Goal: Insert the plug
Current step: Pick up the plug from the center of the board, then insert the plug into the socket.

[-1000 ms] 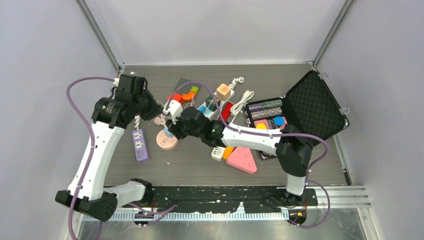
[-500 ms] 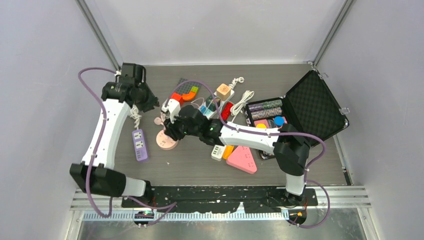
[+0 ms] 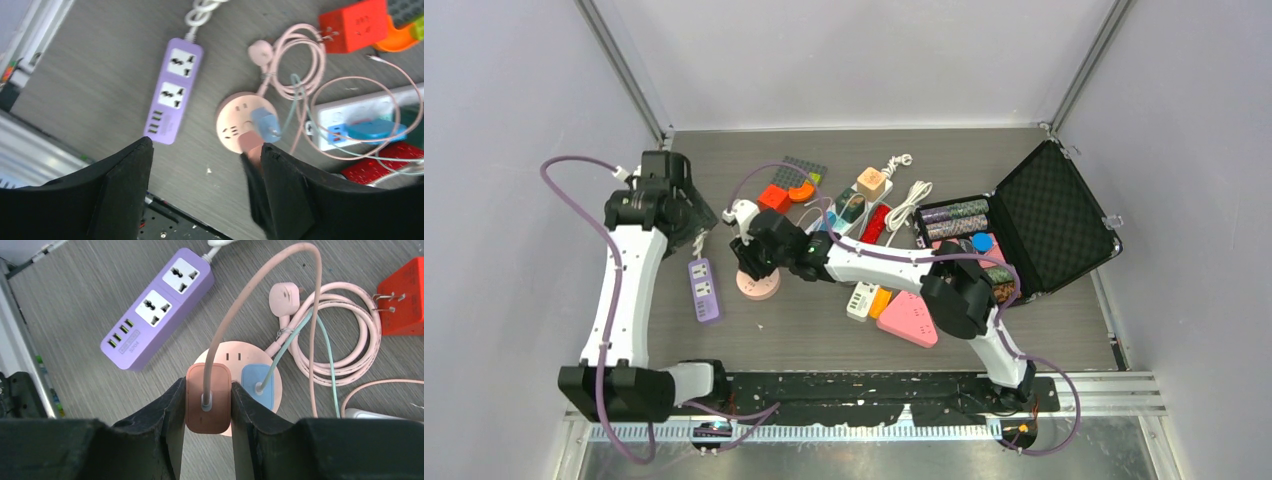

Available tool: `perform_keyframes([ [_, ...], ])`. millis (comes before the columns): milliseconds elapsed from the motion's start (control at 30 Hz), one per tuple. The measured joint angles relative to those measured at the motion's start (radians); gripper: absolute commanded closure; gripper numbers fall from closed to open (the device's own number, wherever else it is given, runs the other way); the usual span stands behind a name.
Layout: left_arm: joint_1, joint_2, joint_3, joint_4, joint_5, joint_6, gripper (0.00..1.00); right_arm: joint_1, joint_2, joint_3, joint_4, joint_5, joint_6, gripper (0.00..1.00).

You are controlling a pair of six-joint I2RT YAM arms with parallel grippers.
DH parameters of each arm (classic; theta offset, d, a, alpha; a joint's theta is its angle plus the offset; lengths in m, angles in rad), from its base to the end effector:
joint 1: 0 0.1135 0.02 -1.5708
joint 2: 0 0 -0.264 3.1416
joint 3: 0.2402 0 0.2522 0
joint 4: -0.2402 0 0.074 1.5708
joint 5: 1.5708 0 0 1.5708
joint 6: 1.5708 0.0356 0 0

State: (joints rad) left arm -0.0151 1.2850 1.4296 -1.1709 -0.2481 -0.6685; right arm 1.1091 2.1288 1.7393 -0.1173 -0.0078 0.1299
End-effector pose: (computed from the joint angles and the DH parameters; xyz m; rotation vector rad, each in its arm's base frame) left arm 0.2356 0.0052 0.3686 -0.9017 2.3848 0.0609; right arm 0.2247 0.4523 0.2467 -1.0244 1.9118 0.7482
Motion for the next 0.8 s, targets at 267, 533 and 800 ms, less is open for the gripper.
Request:
perform_keyframes([
  [267, 0.007, -0.213, -0.092, -0.037, -0.167, 0.014, 0.0, 0.004, 0.072, 0.062, -0.059, 0.043, -0.012, 0.95],
  [533, 0.007, -0.366, -0.131, -0.008, -0.15, 0.037, 0.0, 0.019, 0.122, 0.106, -0.072, 0.051, -0.027, 0.95],
  [800, 0.007, -0.39, -0.136, 0.002, -0.113, 0.053, 0.0, 0.044, 0.129, 0.109, -0.097, 0.06, -0.037, 0.94],
])
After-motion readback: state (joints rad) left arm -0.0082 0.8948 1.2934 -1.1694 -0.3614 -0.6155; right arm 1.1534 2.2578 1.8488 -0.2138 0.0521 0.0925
